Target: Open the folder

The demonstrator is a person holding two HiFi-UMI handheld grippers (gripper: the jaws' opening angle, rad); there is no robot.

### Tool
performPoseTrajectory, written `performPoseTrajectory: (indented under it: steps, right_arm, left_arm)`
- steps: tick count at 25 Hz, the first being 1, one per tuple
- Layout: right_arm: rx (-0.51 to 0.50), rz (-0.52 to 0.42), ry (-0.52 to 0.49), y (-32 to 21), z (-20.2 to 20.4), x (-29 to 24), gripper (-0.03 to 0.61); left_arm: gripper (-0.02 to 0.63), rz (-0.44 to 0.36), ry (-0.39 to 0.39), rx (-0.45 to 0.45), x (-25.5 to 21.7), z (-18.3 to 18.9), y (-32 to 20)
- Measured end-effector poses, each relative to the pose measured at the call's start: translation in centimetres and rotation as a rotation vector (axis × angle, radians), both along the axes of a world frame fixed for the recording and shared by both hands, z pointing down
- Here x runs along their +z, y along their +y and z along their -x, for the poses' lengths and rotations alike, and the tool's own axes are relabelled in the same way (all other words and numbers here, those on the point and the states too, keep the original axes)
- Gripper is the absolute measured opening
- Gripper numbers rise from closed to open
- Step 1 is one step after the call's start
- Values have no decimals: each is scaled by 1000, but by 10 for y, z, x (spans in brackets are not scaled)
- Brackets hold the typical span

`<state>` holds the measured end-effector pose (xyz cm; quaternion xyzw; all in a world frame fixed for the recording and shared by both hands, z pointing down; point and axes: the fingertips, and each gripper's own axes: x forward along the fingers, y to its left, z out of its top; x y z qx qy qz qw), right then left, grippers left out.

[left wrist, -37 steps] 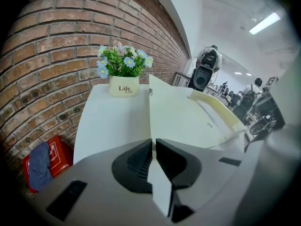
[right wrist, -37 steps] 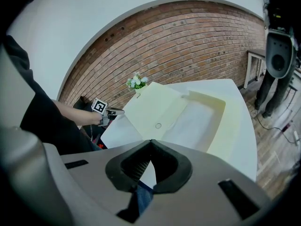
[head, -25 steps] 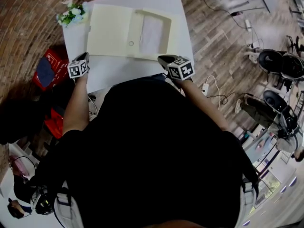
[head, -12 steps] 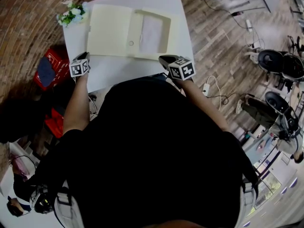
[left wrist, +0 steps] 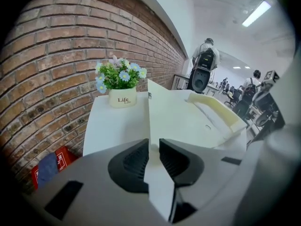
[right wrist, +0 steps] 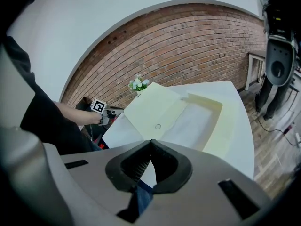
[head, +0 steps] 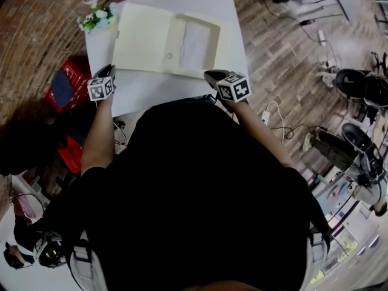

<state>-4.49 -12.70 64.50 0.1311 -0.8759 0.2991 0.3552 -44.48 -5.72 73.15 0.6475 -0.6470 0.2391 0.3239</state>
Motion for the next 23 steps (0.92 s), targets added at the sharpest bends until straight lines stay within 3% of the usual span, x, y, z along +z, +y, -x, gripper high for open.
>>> performPoseTrajectory:
  steps: [23]
  right_arm:
    - [1, -15, -38, -20, -9, -2, 23]
  left_arm:
    - [77, -213, -91, 73, -89, -23, -45]
